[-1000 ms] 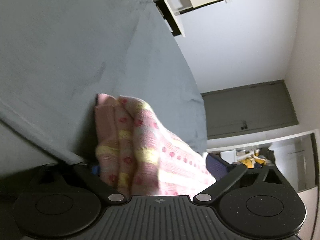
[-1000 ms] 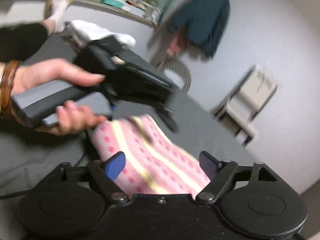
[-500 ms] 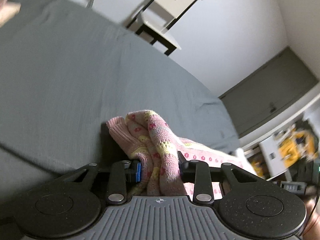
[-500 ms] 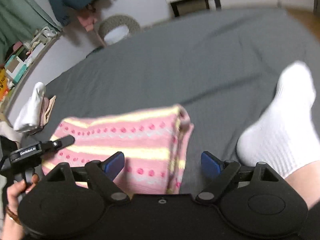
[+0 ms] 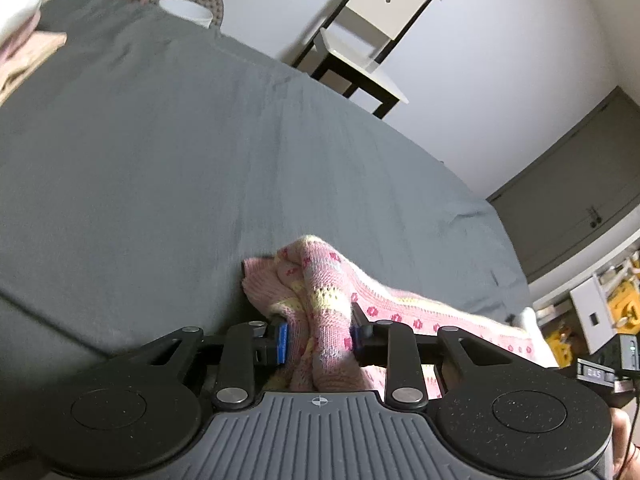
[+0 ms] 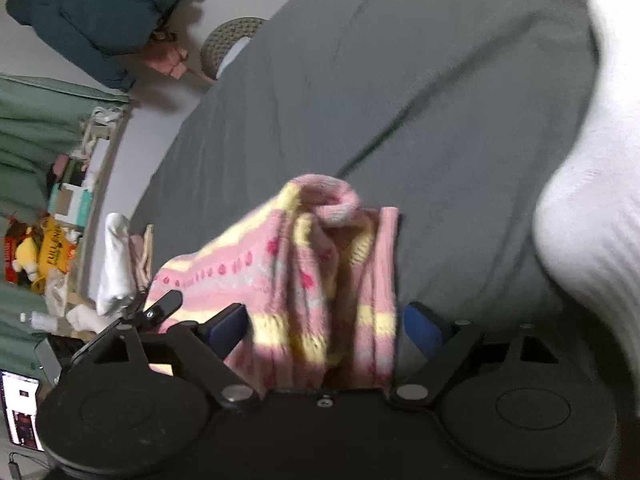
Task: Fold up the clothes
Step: 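Grasp the folded cardigan's end with the left tool while the right tool grasps beside it, then carry the folded cardigan with both tools onto the stack of white clothes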
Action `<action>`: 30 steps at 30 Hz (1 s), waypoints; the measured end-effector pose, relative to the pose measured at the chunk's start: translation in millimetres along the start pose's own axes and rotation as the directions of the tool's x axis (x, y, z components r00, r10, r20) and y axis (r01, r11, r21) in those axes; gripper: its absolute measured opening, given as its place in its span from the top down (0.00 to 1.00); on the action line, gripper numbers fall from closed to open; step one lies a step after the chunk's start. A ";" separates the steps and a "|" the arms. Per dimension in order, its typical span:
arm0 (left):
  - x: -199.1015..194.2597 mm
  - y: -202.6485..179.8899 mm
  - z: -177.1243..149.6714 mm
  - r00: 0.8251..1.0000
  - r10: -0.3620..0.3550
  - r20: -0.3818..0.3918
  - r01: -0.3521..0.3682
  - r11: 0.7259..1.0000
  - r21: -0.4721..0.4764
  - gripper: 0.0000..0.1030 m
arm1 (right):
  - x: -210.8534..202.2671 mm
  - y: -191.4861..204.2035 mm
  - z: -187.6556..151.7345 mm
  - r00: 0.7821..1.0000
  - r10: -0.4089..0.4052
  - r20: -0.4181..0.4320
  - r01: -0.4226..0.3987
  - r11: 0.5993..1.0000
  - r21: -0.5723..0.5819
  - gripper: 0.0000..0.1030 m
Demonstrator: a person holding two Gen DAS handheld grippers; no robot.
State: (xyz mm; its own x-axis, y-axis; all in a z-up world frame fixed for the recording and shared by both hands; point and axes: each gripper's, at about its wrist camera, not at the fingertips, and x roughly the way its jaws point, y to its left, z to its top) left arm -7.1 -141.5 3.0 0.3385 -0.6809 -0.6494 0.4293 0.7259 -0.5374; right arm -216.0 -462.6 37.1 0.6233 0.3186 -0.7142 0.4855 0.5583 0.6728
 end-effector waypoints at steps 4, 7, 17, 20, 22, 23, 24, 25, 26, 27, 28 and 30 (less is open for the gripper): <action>3.4 1.2 1.1 1.000 0.024 -0.016 -0.024 1.000 0.003 0.72 | 3.4 5.3 -1.1 1.000 0.016 0.003 -0.016 1.000 -0.016 0.22; 5.6 -2.2 -1.0 0.998 0.047 -0.034 -0.046 0.998 0.030 0.72 | 11.1 0.5 -0.4 0.994 0.083 -0.070 -0.080 0.996 0.043 0.29; 14.9 -11.2 -7.9 0.996 0.081 -0.034 -0.078 0.994 0.072 0.72 | 9.6 -36.5 -3.2 0.980 0.199 0.009 -0.198 0.973 0.119 0.56; 8.2 -21.6 -10.5 0.995 0.100 -0.001 -0.098 0.986 0.137 0.72 | 3.5 -20.1 -3.2 0.988 0.153 0.034 -0.155 0.987 0.051 0.67; 1.2 -29.3 -9.8 0.993 0.111 0.026 -0.114 0.977 0.178 0.72 | -2.0 -6.5 -2.9 0.992 0.114 0.054 -0.114 0.993 -0.006 0.69; -3.7 -34.0 -10.1 0.992 0.118 0.044 -0.125 0.971 0.205 0.72 | -5.1 1.4 -3.1 0.993 0.093 0.069 -0.091 0.995 -0.030 0.70; -8.1 -38.7 -10.0 0.991 0.123 0.061 -0.134 0.963 0.233 0.72 | -8.0 9.6 -3.8 0.993 0.079 0.085 -0.075 0.996 -0.051 0.70; -9.0 -44.8 -5.5 0.988 0.129 0.081 -0.146 0.954 0.263 0.72 | -10.8 16.6 -4.8 0.992 0.074 0.099 -0.067 0.995 -0.069 0.70; -14.4 -49.2 -2.0 0.985 0.138 0.103 -0.162 0.944 0.288 0.72 | -13.4 27.6 -5.6 0.990 0.076 0.117 -0.065 0.993 -0.095 0.71; -20.1 -53.2 1.9 0.981 0.144 0.126 -0.177 0.934 0.310 0.72 | -16.0 38.9 -6.1 0.988 0.080 0.132 -0.064 0.990 -0.122 0.71; -27.6 -54.8 8.5 0.978 0.144 0.149 -0.185 0.931 0.316 0.72 | -18.2 50.3 -6.6 0.986 0.086 0.145 -0.064 0.987 -0.147 0.71; -45.2 -54.1 23.6 0.971 0.138 0.195 -0.195 0.930 0.311 0.72 | -21.9 76.1 -6.4 0.979 0.100 0.176 -0.064 0.978 -0.200 0.71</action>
State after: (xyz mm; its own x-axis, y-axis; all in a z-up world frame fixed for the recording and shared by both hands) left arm -25.8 -152.3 74.1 0.5512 -0.5800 -0.5998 0.5939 0.7777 -0.2063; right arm -196.6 -422.2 102.7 0.7667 0.2332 -0.5982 0.3124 0.6784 0.6649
